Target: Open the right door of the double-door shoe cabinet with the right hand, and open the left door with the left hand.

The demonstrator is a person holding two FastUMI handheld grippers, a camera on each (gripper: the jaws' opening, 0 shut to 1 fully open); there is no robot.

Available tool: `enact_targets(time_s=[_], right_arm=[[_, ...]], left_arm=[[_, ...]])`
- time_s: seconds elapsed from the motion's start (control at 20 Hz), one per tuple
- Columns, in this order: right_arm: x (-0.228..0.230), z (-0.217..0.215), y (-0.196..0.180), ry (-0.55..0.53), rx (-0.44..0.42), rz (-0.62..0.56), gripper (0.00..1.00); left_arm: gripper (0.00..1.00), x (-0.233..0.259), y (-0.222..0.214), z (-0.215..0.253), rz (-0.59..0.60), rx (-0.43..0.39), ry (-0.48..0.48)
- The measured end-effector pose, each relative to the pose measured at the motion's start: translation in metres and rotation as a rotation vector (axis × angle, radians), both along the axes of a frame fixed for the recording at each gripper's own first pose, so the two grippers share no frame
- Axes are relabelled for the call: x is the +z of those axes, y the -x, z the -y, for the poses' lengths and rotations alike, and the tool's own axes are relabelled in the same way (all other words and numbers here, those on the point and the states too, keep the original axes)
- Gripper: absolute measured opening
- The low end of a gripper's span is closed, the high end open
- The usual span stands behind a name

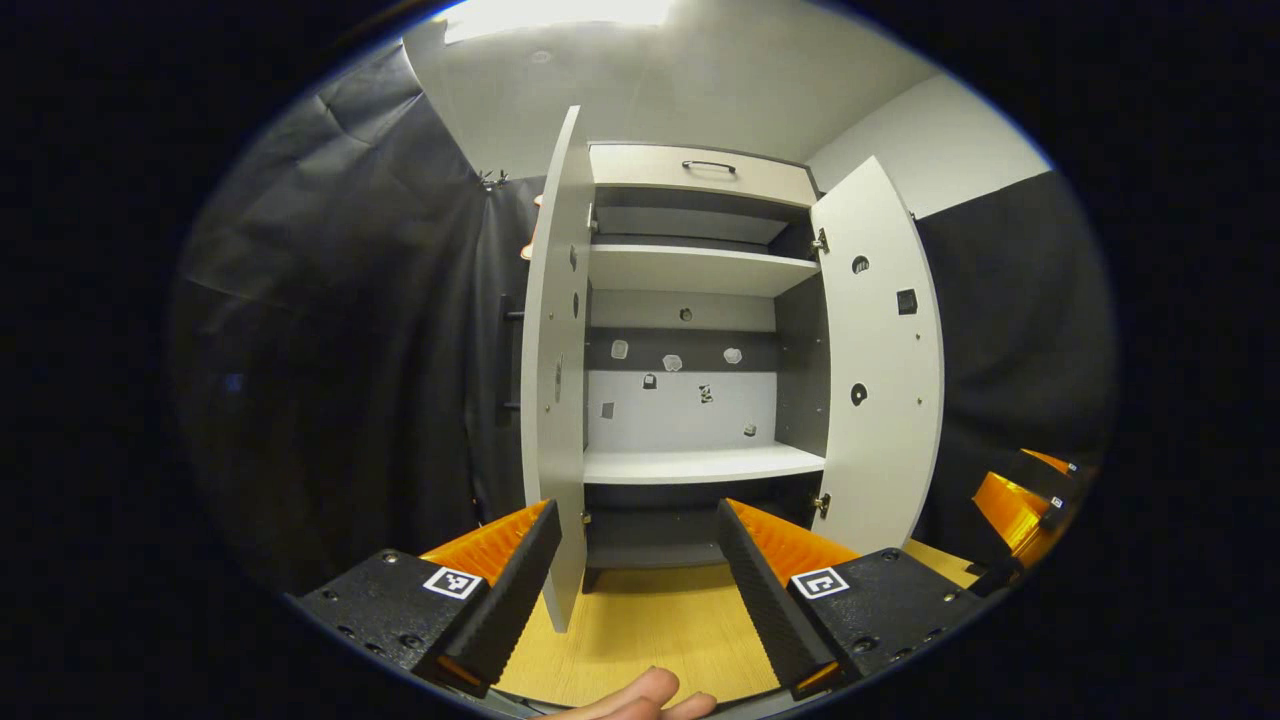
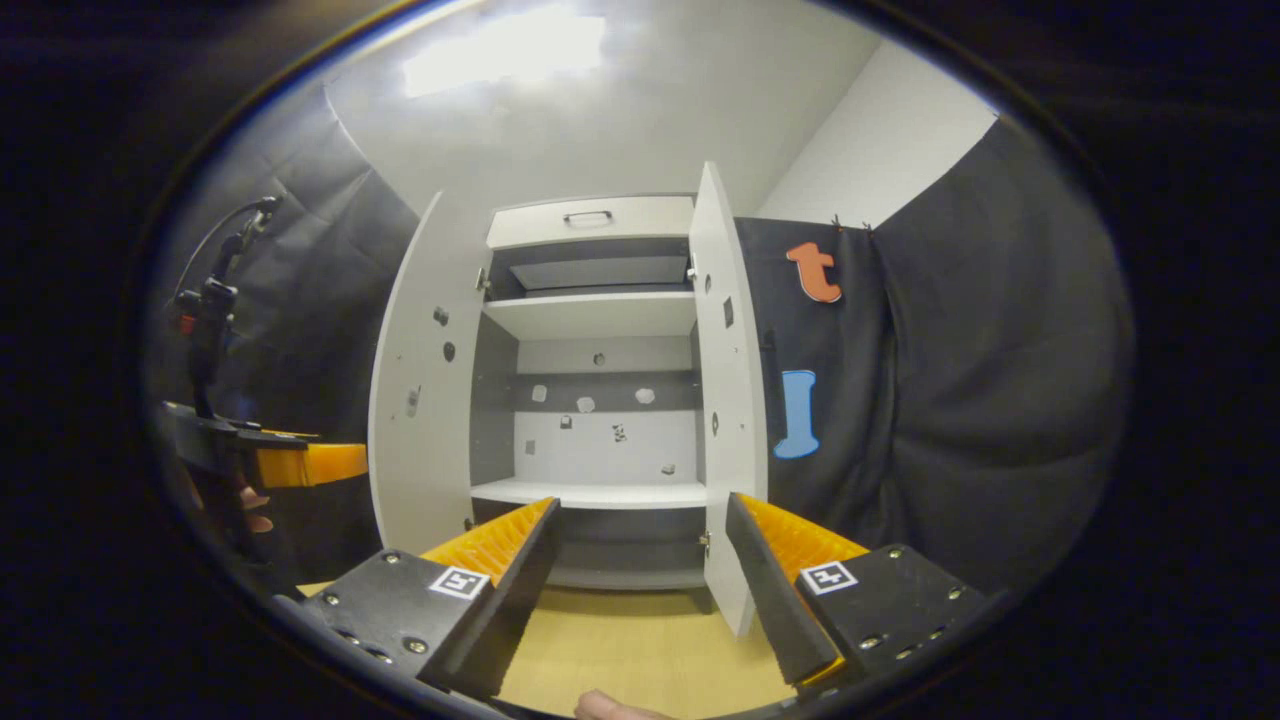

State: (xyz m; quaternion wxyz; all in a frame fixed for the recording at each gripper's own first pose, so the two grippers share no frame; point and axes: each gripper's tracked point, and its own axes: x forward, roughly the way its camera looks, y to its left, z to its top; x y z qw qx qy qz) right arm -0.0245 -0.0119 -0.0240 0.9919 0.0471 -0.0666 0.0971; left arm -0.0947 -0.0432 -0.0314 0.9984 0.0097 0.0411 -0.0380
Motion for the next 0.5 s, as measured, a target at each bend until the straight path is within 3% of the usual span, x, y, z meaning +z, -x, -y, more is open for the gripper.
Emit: enact_targets(time_s=[0.5], right_arm=[[-0.006,0.012,-0.009,-0.004,-0.038,-0.023,0.97]], left_arm=[[0.96,0.008,-0.003,0.016,0.062,-0.038,-0.003]])
